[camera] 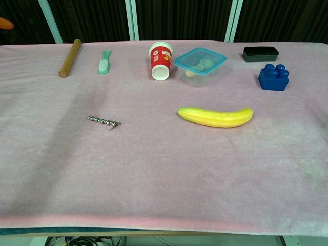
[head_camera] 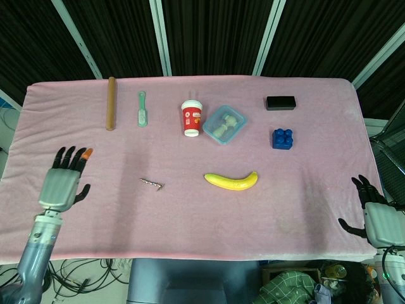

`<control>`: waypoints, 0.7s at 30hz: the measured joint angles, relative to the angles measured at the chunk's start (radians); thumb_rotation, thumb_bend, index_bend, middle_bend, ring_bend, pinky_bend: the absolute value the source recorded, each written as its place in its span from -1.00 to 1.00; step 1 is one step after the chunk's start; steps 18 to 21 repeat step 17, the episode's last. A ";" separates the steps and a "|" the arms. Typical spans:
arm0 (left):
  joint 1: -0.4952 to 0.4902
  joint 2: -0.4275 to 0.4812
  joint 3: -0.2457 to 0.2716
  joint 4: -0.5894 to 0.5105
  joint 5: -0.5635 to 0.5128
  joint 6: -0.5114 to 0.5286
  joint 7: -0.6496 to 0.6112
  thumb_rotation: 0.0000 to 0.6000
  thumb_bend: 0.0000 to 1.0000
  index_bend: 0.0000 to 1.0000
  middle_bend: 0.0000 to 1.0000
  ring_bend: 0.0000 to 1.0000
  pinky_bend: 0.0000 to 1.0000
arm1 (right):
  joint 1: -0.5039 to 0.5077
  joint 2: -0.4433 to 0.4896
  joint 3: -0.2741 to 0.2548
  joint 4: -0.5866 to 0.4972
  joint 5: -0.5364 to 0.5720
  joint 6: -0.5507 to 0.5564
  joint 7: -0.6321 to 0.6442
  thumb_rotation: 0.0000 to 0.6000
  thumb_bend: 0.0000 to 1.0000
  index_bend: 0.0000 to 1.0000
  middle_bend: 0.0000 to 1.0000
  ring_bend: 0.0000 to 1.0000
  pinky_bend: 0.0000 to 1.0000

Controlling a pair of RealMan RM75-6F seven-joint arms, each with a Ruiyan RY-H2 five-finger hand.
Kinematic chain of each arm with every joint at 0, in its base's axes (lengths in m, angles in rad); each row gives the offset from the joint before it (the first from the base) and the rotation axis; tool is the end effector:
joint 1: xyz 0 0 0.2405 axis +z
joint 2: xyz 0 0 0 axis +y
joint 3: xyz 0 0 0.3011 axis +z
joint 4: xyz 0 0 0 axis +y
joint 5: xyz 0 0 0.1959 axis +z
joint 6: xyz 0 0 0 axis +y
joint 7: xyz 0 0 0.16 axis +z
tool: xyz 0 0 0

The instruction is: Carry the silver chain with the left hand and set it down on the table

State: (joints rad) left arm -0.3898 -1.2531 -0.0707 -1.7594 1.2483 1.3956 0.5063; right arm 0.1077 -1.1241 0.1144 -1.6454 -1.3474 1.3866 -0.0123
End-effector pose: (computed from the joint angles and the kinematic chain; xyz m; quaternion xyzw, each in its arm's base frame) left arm -0.2710 0.2900 0.1296 -0.6600 -0.3148 -0.3376 0.5927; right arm -0.3563 -0.2179 0.1906 0.5528 -0.4361 0.3724 0.6046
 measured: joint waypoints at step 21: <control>0.269 0.181 0.161 0.007 0.166 0.179 -0.421 1.00 -0.38 -0.78 -0.88 -1.00 -1.00 | -0.001 -0.003 -0.002 -0.002 -0.001 0.006 -0.015 1.00 -0.75 -1.00 -1.00 -0.82 -0.58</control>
